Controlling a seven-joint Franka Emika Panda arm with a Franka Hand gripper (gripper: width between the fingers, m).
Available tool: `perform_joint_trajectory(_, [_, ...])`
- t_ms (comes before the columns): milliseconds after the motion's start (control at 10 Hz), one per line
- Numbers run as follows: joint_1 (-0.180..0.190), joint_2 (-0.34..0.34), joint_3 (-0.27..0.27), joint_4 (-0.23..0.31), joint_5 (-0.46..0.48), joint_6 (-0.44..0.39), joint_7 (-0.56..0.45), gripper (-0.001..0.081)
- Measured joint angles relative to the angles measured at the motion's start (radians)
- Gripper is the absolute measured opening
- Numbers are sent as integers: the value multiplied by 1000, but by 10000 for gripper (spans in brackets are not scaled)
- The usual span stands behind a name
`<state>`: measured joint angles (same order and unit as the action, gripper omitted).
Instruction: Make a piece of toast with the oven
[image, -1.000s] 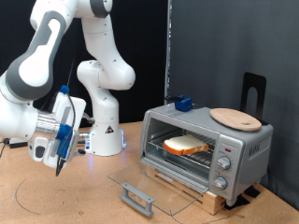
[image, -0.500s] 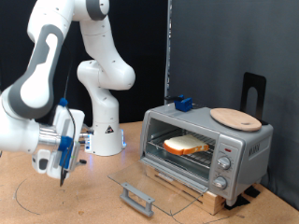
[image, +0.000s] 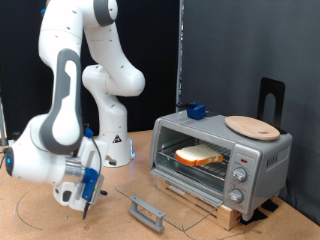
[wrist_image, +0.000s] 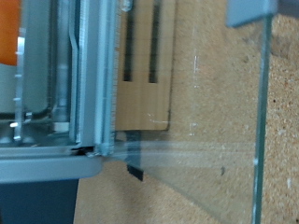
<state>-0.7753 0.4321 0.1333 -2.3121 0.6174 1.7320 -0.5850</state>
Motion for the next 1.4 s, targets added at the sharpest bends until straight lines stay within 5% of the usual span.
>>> perform_joint_trajectory(300, [14,30,31,-50,32,53,-5,809])
perform_joint_trajectory(900, [-47,-41,40,-39,72,-332,-67,809])
perform_joint_trajectory(1400, [-21,-181,97,-165,148,-296,-56,809])
